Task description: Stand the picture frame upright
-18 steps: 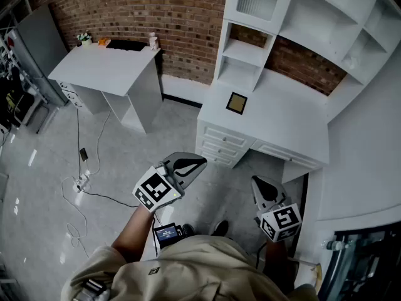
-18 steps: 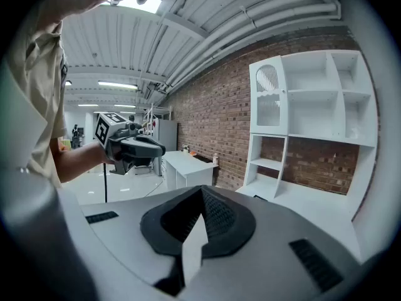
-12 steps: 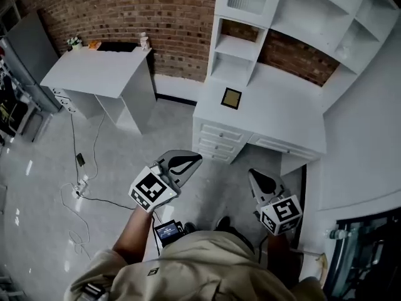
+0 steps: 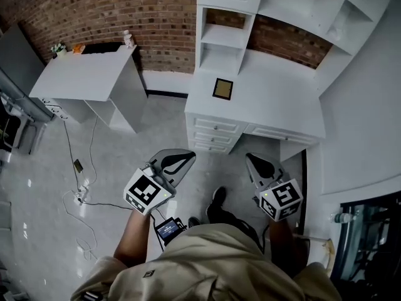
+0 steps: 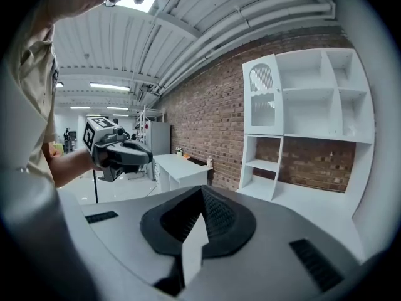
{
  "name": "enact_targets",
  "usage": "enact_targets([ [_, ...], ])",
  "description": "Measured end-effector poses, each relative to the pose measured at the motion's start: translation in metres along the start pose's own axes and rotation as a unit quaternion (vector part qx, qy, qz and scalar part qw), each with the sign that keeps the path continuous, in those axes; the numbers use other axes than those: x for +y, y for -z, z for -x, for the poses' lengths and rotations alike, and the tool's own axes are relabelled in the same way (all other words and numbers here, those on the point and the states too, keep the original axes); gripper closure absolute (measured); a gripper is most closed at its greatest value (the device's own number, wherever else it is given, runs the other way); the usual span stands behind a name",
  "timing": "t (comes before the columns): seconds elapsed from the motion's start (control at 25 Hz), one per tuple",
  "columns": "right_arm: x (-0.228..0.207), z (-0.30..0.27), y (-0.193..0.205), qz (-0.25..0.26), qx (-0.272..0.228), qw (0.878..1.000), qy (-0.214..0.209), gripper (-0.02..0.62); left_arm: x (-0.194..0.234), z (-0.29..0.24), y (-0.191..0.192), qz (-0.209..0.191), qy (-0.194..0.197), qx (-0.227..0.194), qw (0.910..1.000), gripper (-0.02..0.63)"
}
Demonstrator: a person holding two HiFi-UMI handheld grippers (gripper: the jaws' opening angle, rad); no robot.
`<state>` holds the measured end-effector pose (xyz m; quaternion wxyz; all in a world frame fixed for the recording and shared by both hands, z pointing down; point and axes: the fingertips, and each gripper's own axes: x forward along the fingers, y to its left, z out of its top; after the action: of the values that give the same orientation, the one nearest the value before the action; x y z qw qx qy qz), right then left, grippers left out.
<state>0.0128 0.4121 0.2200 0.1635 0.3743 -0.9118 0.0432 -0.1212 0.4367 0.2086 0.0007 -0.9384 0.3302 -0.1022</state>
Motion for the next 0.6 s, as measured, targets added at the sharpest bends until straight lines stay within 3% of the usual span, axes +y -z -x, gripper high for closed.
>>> enact_targets([
  [0.24,-0.055,-0.035,0.003,-0.033,-0.018,0.999,0.003,0.592,0.026,-0.038,0.007,0.009,-0.005,0.020,0.9997,0.598],
  [0.6,-0.135,-0.103,0.007,-0.040,-0.004,0.998,-0.039,0.592,0.092,-0.118,0.007,0.013,-0.020,0.054,0.9983,0.598],
])
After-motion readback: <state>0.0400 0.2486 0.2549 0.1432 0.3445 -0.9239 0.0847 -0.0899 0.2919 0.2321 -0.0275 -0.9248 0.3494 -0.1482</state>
